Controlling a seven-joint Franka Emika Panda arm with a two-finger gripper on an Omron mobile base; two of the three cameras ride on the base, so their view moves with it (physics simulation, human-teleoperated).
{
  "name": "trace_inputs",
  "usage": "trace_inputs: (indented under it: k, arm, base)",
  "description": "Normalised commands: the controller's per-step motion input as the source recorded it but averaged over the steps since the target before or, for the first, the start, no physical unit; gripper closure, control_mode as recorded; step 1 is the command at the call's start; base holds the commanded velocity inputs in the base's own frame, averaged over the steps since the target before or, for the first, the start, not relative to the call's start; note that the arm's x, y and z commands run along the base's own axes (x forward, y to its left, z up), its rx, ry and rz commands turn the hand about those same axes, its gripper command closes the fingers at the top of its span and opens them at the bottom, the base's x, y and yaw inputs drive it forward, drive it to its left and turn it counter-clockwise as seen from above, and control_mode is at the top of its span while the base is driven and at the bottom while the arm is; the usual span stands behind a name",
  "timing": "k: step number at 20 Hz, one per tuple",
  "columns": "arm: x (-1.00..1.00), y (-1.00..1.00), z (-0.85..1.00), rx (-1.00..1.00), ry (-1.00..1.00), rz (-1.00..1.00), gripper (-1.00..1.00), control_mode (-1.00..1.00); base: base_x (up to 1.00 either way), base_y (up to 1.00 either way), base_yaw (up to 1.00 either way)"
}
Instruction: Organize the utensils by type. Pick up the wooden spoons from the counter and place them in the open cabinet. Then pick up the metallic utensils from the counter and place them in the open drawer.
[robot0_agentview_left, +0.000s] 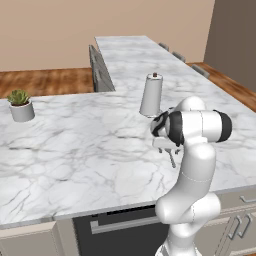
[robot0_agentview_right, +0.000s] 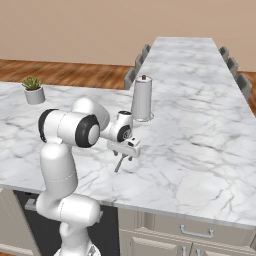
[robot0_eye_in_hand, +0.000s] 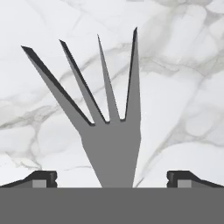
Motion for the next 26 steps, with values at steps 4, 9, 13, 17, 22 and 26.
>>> trace_inputs:
  k: [4,9,13,17,22,26]
  arm:
    - [-0.16,0.0,-0.23,-0.05,0.0,-0.08,-1.0,-1.0]
    - [-0.17,0.0,-0.23,-0.02,0.0,-0.09,-1.0,-1.0]
    - [-0.17,0.0,-0.22,0.0,0.0,-0.09,-1.0,-1.0]
    - [-0.17,0.0,-0.27,0.0,0.01,-0.1,-1.0,-1.0]
    - [-0.06,0.0,-0.4,0.0,0.06,-0.11,1.0,-1.0]
    - [-0.12,0.0,-0.39,0.0,0.01,-0.1,1.0,-1.0]
  base:
    - [0.0,0.0,0.0]
    - [0.0,0.0,0.0]
    - [0.0,0.0,0.0]
    - [0.0,0.0,0.0]
    - [0.0,0.0,0.0]
    - [0.0,0.0,0.0]
